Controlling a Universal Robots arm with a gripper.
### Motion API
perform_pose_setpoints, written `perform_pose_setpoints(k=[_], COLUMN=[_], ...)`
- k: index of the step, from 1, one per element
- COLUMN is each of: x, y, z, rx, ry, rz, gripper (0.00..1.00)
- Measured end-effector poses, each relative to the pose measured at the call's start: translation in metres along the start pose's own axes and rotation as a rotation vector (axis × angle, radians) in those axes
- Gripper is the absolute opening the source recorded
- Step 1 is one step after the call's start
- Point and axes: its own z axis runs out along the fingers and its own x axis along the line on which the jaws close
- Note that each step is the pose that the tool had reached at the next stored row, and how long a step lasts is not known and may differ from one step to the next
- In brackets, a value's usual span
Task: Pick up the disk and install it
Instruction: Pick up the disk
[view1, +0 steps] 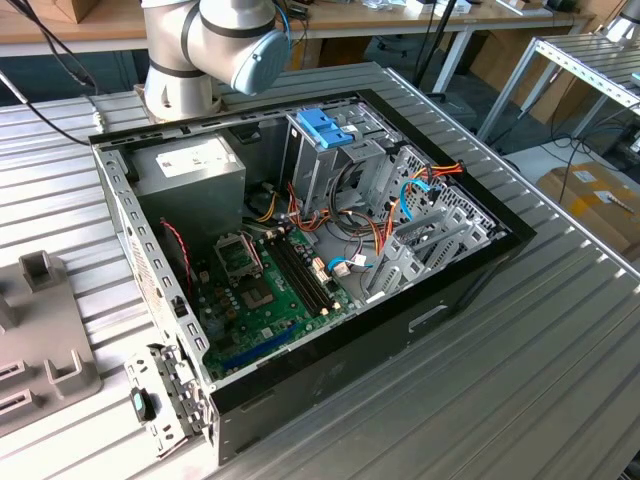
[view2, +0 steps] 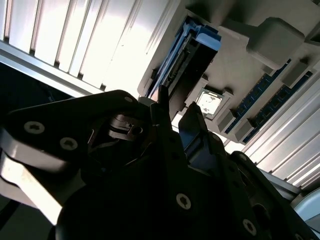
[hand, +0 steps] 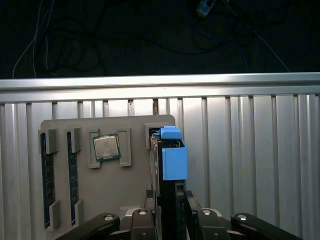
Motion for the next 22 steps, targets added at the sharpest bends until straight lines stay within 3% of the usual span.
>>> perform_pose_setpoints(k=[9, 15, 22], x=[0.0000, 0.0002, 0.0002], y=[-0.0002, -0.0003, -0.0003], z=[0.0001, 0.0046, 0.0055], rx=[0.0000, -0.0002, 0.0000], ry=[0.0000, 0.0002, 0.0002], rz=[0.000, 0.000, 0.000], gripper=[0.36, 0.36, 0.36])
